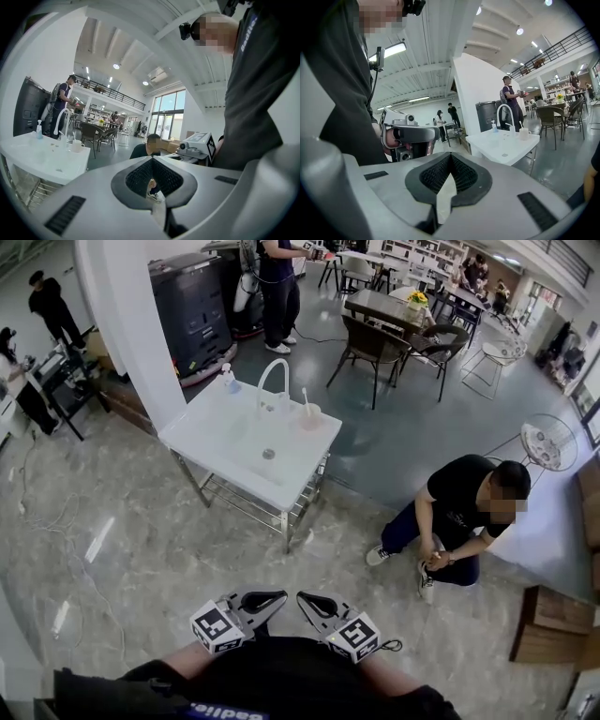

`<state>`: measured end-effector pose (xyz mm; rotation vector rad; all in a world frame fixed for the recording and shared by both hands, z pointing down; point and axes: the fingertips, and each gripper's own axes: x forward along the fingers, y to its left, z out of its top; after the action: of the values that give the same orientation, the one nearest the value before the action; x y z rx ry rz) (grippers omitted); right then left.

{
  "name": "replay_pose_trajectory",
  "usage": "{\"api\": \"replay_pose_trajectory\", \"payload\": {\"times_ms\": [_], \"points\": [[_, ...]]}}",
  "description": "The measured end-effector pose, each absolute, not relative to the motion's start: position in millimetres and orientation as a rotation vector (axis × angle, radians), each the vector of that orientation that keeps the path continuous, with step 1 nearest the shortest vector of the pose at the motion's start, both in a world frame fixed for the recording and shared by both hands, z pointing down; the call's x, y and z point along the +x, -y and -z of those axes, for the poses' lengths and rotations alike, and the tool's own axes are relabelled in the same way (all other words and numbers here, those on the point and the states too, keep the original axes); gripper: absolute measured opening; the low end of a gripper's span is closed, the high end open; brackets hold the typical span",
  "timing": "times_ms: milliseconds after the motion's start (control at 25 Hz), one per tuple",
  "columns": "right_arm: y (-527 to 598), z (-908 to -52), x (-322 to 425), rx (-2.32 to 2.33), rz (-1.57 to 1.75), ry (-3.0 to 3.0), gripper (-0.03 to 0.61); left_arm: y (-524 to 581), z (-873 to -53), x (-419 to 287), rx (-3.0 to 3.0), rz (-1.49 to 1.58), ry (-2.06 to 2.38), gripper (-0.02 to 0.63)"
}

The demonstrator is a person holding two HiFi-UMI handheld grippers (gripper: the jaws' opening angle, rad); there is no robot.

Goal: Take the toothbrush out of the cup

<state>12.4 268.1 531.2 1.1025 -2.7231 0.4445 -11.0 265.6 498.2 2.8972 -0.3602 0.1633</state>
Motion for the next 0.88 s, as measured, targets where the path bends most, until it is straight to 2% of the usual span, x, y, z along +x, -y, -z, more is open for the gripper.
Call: {"api": "replay_pose_trajectory", "payload": {"times_ms": [880], "points": [[-118.6,-536.2,-19.6,1.246,-0.488,2.626,0.006,-110.7,-497.2,-50.4,2.954,-0.150,0.215,0.009]]}}
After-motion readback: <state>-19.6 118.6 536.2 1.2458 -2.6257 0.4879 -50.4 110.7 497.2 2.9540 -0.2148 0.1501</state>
